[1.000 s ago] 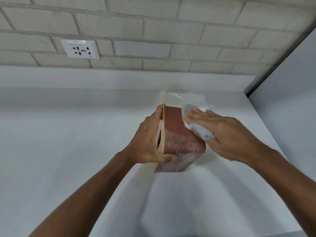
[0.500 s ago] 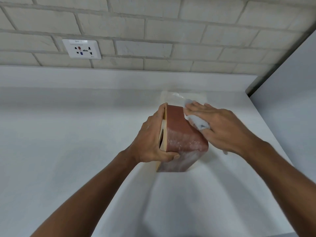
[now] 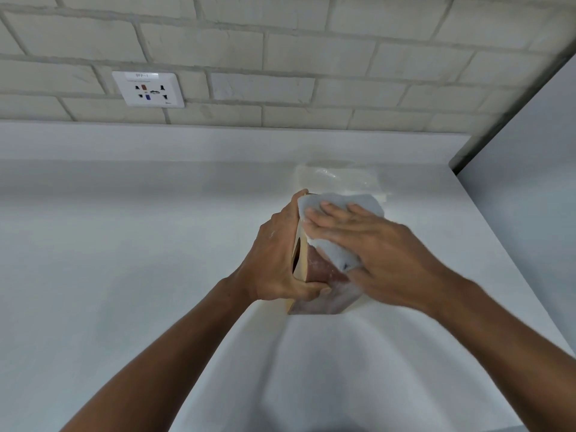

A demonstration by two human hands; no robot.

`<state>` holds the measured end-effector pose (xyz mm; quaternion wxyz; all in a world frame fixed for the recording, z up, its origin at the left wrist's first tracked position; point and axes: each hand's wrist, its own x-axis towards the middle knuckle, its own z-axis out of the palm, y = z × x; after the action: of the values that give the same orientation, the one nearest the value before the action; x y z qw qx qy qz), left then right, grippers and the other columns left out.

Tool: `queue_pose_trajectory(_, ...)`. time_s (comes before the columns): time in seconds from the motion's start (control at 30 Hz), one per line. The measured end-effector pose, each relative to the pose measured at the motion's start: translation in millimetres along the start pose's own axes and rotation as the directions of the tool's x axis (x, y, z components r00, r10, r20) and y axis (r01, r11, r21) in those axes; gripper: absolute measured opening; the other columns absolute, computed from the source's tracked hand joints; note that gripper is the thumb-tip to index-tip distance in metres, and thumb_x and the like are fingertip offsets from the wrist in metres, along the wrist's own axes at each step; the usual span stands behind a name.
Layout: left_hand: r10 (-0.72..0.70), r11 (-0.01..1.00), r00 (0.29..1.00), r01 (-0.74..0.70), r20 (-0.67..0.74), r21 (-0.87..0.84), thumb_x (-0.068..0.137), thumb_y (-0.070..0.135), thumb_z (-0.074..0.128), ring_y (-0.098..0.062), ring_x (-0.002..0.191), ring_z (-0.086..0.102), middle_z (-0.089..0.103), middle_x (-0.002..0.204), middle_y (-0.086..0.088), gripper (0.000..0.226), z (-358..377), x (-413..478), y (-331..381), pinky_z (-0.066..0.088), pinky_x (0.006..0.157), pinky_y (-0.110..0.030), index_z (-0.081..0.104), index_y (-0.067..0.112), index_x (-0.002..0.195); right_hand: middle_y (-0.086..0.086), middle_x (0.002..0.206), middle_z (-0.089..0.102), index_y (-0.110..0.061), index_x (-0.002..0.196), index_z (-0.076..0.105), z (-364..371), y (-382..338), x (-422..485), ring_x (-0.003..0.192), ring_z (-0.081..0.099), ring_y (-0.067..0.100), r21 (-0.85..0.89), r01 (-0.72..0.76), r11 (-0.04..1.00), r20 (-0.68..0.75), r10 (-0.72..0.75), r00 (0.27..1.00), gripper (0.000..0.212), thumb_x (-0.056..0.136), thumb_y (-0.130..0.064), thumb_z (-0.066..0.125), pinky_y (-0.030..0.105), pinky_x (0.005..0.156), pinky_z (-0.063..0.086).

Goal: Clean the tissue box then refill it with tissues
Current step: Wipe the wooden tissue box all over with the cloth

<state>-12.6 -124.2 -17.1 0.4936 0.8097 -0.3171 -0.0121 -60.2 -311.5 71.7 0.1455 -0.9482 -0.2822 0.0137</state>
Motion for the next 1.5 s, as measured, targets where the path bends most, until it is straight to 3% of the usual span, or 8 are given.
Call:
queue_pose_trajectory(0.4, 0.059, 0.998, 0.998, -0.059, -0.020, 0.019, 0.059, 0.057, 0.079, -0.019, 0.115, 0.061, 0.059, 0.131, 0.009, 0.110, -3, -1, 1, 0.048, 0.096, -0.046, 0.034, 0.016, 0.150, -0.025, 0.155, 0.026, -0.040, 0.147, 0.037, -13, -1, 26, 0.145, 0.017, -0.003, -0.038, -0.142, 0.989, 0.036, 0.143, 0.989, 0.072, 0.076, -0.028, 0.027, 0.036, 0.118, 0.028)
queue_pose_trajectory(0.6, 0.101, 0.995, 0.994, -0.101, -0.035, -0.002, 0.057, 0.054, 0.077, -0.019, 0.122, 0.058, 0.049, 0.139, 0.009, 0.105, 1, -1, 3, 0.050, 0.096, -0.049, 0.044, 0.008, 0.146, -0.014, 0.148, 0.045, -0.030, 0.137, 0.055, -7, 0, -5, 0.140, 0.036, 0.006, -0.002, 0.096, 0.995, 0.016, -0.096, 0.995, 0.069, 0.071, -0.026, 0.034, 0.044, 0.103, 0.048)
queue_pose_trajectory(0.73, 0.108, 0.994, 0.992, -0.108, -0.060, -0.002, 0.061, 0.058, 0.079, -0.011, 0.132, 0.054, 0.052, 0.143, 0.008, 0.103, 0, -3, 1, 0.045, 0.108, -0.038, 0.043, 0.013, 0.147, -0.026, 0.144, 0.046, -0.046, 0.135, 0.052, -22, 16, 29, 0.136, 0.039, -0.002, -0.073, 0.056, 0.996, 0.032, -0.053, 0.998, 0.061, 0.079, -0.022, 0.047, 0.036, 0.092, 0.053)
queue_pose_trajectory(0.93, 0.037, 0.999, 0.999, -0.037, -0.010, 0.026, 0.059, 0.065, 0.079, -0.022, 0.121, 0.058, 0.056, 0.138, 0.005, 0.125, -2, -1, 0, 0.046, 0.102, -0.044, 0.027, 0.011, 0.159, -0.011, 0.127, 0.065, -0.048, 0.130, 0.054, -23, 33, 62, 0.111, 0.063, 0.023, -0.064, -0.092, 0.994, 0.066, 0.096, 0.993, 0.047, 0.088, -0.038, 0.035, 0.039, 0.090, 0.050)
queue_pose_trajectory(1.13, 0.112, 0.994, 0.991, -0.113, -0.072, -0.003, 0.061, 0.056, 0.079, -0.018, 0.133, 0.054, 0.053, 0.145, 0.003, 0.106, 2, -3, 0, 0.046, 0.108, -0.043, 0.046, 0.007, 0.149, -0.015, 0.145, 0.049, -0.032, 0.131, 0.060, -19, 7, 18, 0.138, 0.038, 0.002, 0.001, 0.082, 0.997, 0.082, -0.082, 0.993, 0.072, 0.067, -0.027, 0.027, 0.017, 0.104, 0.037)
queue_pose_trajectory(1.23, 0.098, 0.995, 0.993, -0.099, -0.058, -0.009, 0.061, 0.057, 0.079, -0.018, 0.129, 0.056, 0.055, 0.142, 0.000, 0.106, 2, -2, 0, 0.046, 0.107, -0.042, 0.045, 0.006, 0.148, -0.016, 0.145, 0.050, -0.040, 0.133, 0.055, -19, 13, 25, 0.134, 0.046, 0.007, -0.042, 0.033, 0.999, 0.052, -0.031, 0.998, 0.066, 0.074, -0.028, 0.030, 0.030, 0.095, 0.048)
queue_pose_trajectory(1.37, -0.005, 0.999, 1.000, 0.005, -0.009, 0.049, 0.056, 0.068, 0.078, -0.024, 0.117, 0.057, 0.057, 0.133, 0.003, 0.121, 0, -3, -2, 0.045, 0.100, -0.047, 0.032, 0.013, 0.154, -0.009, 0.096, 0.072, -0.035, 0.096, 0.068, -22, 20, 58, 0.083, 0.064, 0.015, 0.010, -0.221, 0.975, 0.021, 0.221, 0.975, 0.027, 0.096, -0.038, 0.041, 0.036, 0.075, 0.048)
queue_pose_trajectory(1.5, -0.043, 0.999, 0.999, 0.043, 0.011, 0.031, 0.055, 0.070, 0.082, -0.026, 0.122, 0.057, 0.055, 0.135, 0.004, 0.127, 2, -1, -6, 0.045, 0.102, -0.051, 0.031, 0.010, 0.154, -0.007, 0.047, 0.053, -0.017, 0.056, 0.051, -31, 38, 56, 0.050, 0.055, 0.009, 0.312, -0.480, 0.820, 0.033, 0.496, 0.868, 0.051, 0.099, -0.045, 0.050, 0.029, 0.059, 0.039)
